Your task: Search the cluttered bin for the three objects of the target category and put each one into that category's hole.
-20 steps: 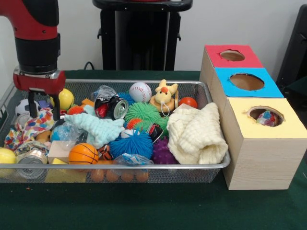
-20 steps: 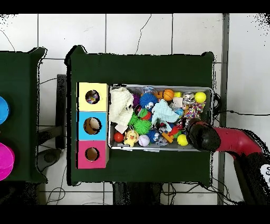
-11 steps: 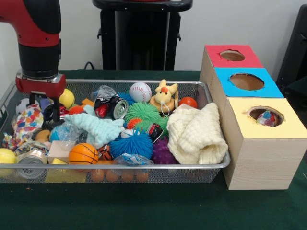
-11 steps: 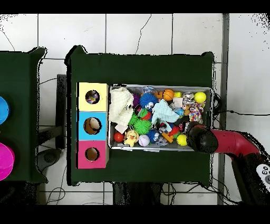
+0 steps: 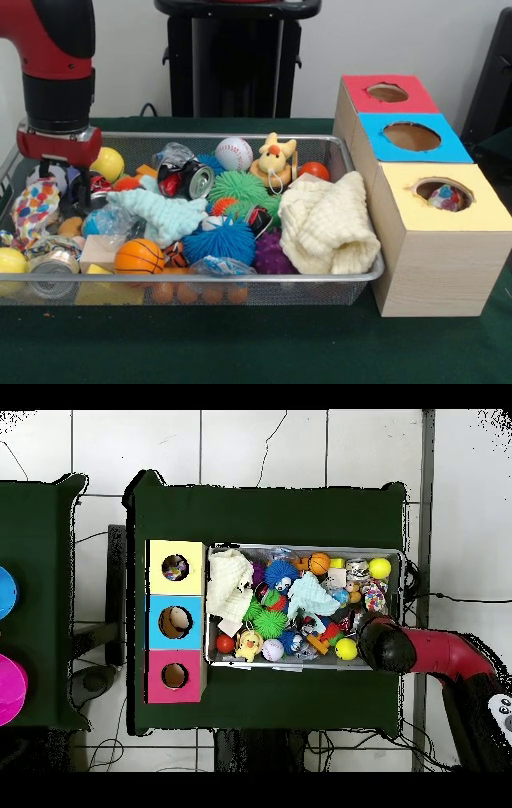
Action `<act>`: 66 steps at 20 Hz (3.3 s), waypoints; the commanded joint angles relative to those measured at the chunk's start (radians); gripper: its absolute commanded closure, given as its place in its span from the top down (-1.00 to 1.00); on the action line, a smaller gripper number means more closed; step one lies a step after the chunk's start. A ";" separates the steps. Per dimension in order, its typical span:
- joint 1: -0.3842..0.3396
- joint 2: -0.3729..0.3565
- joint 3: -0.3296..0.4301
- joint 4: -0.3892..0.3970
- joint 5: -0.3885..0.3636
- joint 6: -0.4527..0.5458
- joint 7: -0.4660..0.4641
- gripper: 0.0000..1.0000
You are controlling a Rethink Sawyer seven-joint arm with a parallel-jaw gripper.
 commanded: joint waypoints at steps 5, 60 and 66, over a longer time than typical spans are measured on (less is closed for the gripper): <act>-0.008 -0.001 0.011 -0.033 0.007 0.078 -0.064 1.00; -0.002 -0.032 0.067 -0.125 0.048 0.078 -0.117 1.00; -0.009 -0.072 0.089 -0.100 0.086 0.092 -0.105 1.00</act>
